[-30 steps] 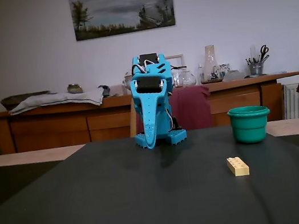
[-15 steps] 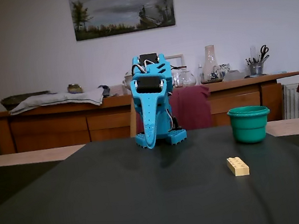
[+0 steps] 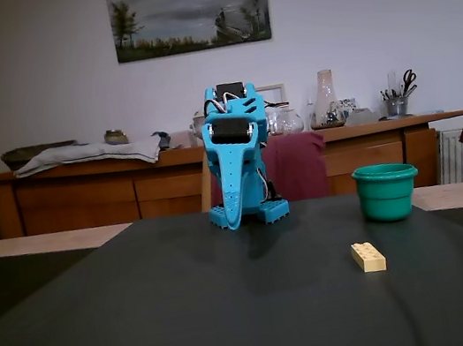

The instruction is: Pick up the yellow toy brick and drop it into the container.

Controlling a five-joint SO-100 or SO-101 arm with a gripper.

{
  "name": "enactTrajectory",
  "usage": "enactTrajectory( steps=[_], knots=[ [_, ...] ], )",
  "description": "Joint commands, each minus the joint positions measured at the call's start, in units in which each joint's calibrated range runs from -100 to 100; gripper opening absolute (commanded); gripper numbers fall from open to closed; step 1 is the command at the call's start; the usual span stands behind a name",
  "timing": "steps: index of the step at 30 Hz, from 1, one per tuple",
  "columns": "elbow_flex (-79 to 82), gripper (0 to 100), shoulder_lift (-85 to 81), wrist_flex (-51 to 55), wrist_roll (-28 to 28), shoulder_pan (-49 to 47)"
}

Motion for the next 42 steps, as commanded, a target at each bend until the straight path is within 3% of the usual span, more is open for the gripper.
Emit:
enactTrajectory(
  steps=[1, 15, 23, 30, 34, 42],
  knots=[
    [-0.1, 0, -0.3, -0.3, 0.1, 0.0],
    [-21.7, 0, 1.8, 0.0, 0.2, -5.1],
    [-44.5, 0, 31.9, 3.2, 0.1, -12.2],
    [-63.3, 0, 54.7, 8.3, 0.3, -12.6],
    [-67.8, 0, 66.2, 12.7, 9.2, -17.1],
    [-66.8, 0, 74.9, 16.0, 21.5, -22.5]
  ],
)
